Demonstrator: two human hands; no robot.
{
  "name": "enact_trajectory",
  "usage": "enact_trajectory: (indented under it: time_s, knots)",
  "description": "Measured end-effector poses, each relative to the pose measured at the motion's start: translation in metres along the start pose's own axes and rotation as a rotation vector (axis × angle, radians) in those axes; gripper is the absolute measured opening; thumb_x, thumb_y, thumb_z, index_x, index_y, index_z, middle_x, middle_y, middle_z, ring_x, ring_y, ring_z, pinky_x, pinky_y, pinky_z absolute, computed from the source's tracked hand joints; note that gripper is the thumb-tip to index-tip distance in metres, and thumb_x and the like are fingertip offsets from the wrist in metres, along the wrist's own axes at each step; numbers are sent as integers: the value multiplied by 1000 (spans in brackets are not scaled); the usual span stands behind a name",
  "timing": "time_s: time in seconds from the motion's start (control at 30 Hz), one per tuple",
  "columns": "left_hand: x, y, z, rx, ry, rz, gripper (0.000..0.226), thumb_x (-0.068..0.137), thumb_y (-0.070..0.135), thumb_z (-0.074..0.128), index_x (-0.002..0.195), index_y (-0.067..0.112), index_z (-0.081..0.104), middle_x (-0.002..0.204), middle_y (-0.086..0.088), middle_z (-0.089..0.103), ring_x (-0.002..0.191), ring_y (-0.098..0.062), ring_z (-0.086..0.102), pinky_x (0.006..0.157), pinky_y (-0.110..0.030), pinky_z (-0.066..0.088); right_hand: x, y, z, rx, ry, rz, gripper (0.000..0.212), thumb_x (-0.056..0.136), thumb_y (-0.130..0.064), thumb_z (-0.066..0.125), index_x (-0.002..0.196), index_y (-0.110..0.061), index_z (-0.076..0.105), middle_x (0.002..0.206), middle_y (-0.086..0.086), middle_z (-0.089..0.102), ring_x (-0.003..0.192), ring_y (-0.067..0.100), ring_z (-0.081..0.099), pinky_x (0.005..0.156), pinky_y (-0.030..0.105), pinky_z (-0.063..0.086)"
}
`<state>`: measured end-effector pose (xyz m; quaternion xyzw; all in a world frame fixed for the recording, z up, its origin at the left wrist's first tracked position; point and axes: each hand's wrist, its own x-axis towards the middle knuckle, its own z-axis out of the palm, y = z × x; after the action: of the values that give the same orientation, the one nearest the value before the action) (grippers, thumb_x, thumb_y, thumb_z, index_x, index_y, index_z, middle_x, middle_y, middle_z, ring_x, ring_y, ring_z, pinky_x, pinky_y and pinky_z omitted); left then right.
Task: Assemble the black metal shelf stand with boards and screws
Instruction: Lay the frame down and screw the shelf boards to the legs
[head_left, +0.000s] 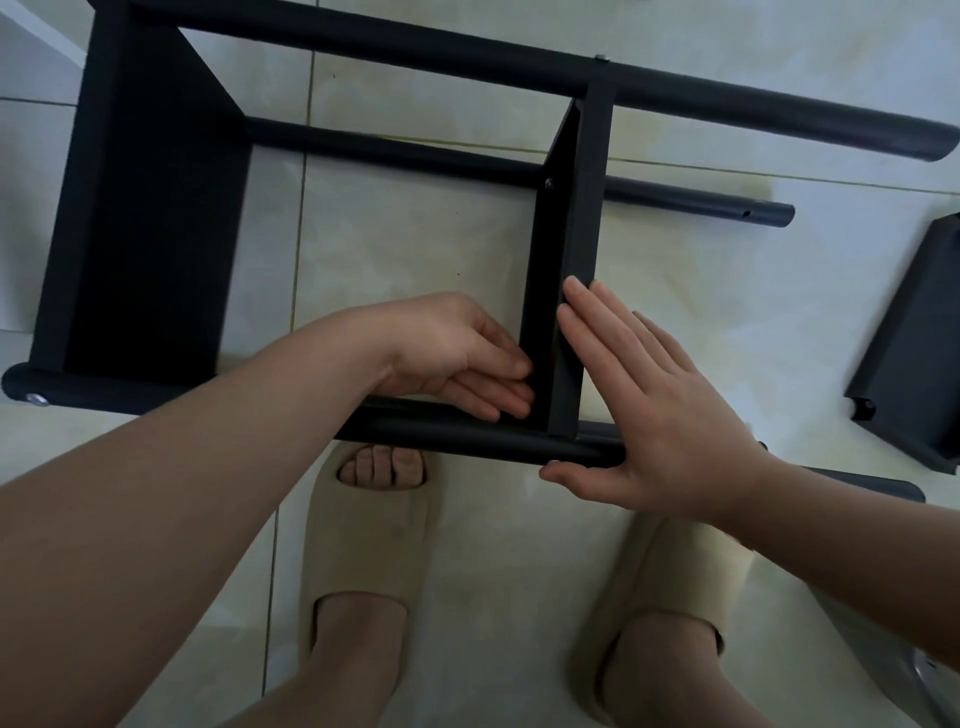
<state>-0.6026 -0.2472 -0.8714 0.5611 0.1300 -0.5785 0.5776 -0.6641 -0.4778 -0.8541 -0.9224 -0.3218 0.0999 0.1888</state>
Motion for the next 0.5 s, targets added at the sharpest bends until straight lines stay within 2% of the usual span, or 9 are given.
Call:
enact_trajectory:
  time_s: [0.13, 0.2, 0.3, 0.37, 0.5]
  knots:
    - [8, 4, 1, 96, 27, -3, 8, 92, 10, 69, 99, 6, 70, 86, -10, 77, 78, -16, 75, 65, -22, 58, 0, 1, 1, 10, 3, 0, 106, 85, -70, 60, 157, 0, 26, 167, 13, 16, 155, 29, 15, 115, 57, 35]
    - [12, 8, 3, 165, 8, -22, 4, 91, 8, 69, 94, 9, 71, 85, -7, 77, 78, -15, 75, 66, -22, 58, 0, 1, 1, 12, 6, 1, 105, 85, -69, 61, 156, 0, 27, 167, 13, 17, 155, 29, 15, 114, 57, 35]
    - [17, 15, 9, 267, -53, -54, 9, 89, 5, 69, 91, 13, 70, 86, -3, 77, 81, -13, 74, 63, -18, 55, 0, 1, 1, 15, 10, 4, 105, 84, -69, 61, 156, -1, 27, 167, 13, 17, 155, 29, 16, 114, 57, 36]
    - [19, 20, 14, 319, -95, -81, 10, 87, 5, 69, 90, 14, 70, 85, 0, 76, 78, -12, 73, 59, -18, 52, 1, 1, 1, 18, 10, 7, 106, 84, -69, 61, 156, -1, 27, 167, 13, 17, 155, 29, 16, 114, 57, 36]
    - [23, 22, 19, 432, -115, -154, 11, 87, 5, 69, 91, 16, 68, 83, 0, 71, 69, -8, 67, 62, -20, 43, 1, 1, 1, 22, 7, 16, 106, 82, -70, 62, 156, -1, 28, 167, 12, 18, 155, 28, 16, 114, 57, 36]
